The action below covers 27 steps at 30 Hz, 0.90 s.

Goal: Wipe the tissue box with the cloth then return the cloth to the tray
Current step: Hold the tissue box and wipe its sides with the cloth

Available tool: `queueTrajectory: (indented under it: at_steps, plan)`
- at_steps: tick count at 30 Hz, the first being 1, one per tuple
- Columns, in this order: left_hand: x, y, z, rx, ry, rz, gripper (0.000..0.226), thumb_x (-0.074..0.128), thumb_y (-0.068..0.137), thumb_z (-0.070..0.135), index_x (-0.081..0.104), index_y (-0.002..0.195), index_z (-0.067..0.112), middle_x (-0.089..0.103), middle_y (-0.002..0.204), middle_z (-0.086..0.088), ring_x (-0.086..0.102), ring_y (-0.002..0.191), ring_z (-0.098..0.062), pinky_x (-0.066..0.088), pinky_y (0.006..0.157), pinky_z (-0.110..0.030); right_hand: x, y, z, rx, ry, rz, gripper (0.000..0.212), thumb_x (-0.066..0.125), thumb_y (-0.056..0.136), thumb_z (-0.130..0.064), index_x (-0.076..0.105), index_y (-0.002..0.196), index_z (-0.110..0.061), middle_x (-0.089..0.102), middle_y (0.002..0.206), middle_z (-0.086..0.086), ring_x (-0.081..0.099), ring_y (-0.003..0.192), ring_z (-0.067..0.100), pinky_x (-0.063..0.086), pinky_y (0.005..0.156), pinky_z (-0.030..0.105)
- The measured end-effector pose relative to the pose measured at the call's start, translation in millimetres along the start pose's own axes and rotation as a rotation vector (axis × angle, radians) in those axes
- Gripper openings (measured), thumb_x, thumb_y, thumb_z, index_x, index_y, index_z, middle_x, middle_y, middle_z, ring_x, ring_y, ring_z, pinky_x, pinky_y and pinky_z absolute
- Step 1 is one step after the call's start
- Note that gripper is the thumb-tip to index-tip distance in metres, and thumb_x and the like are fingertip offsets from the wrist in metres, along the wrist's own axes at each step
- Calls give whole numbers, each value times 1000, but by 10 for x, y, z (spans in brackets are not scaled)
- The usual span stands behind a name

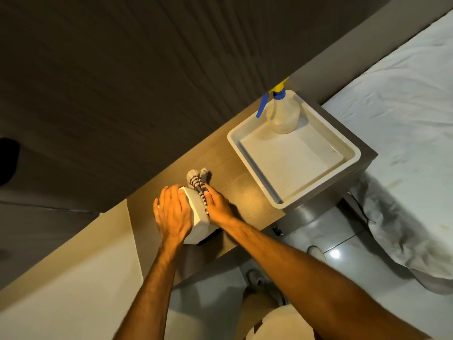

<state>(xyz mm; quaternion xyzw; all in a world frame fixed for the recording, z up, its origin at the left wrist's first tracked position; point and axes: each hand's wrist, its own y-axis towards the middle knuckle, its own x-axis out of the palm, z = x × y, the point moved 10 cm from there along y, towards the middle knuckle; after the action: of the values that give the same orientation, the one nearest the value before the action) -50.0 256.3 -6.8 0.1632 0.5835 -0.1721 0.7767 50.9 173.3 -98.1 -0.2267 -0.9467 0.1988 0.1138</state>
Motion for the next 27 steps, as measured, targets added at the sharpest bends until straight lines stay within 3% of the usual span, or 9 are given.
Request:
queueTrajectory:
  at_steps: [4,7,9,13,17,19,21,24,27]
  plan:
    - [-23,-19,19,-3,-2,7,32,34,103,32,51,127,20,58,134,-12,46,134,-32,25,119,-58,-14,-599,275,37,56,79,47,33,111,-26,34,158,-29,50,152,7,51,137,17,44,104,24]
    - [-18,-16,27,24,51,-18,33,41,103,32,49,131,19,56,139,-13,42,138,-33,24,121,-59,115,-941,99,-26,246,161,48,38,111,-18,35,159,-25,46,154,-3,50,123,-15,43,95,2]
    - [14,-35,34,60,69,-72,49,47,97,40,46,139,15,50,147,-18,37,143,-35,18,124,-58,175,-847,-204,-108,265,167,48,36,111,-17,34,159,-22,43,155,-9,43,122,-28,39,101,0]
    - [-66,-86,114,66,51,-48,67,34,90,57,48,137,11,51,145,-19,35,145,-37,19,123,-57,165,-328,-466,-134,234,98,53,39,106,-41,38,158,-26,48,156,-1,48,138,5,43,112,21]
    - [-54,-42,80,26,17,-18,40,33,100,39,51,129,18,56,137,-14,41,140,-33,24,120,-59,-8,-130,-84,-30,140,118,50,35,111,-16,33,160,-26,46,157,7,47,144,23,42,107,28]
    - [-27,-9,12,7,11,0,28,41,105,29,51,129,20,57,138,-12,42,139,-32,25,120,-59,-36,-304,122,-5,150,104,49,34,111,-17,33,159,-26,51,149,4,51,135,15,46,102,16]
    - [-13,-1,5,1,14,5,26,45,105,24,51,131,19,58,139,-12,43,139,-32,25,120,-59,-48,-581,332,62,155,115,46,33,112,-21,35,158,-27,53,145,3,52,126,9,45,82,2]
    - [-5,8,37,32,67,4,28,44,105,20,51,132,15,57,140,-15,42,140,-33,25,121,-58,37,-928,310,79,208,145,48,36,111,-18,34,158,-27,50,149,2,53,121,5,46,81,5]
    - [13,1,45,84,142,-25,34,55,100,25,49,132,15,55,140,-15,40,141,-34,26,120,-59,121,-1090,-109,-48,220,163,50,39,109,-10,34,156,-26,51,131,-18,54,106,-19,45,83,-2]
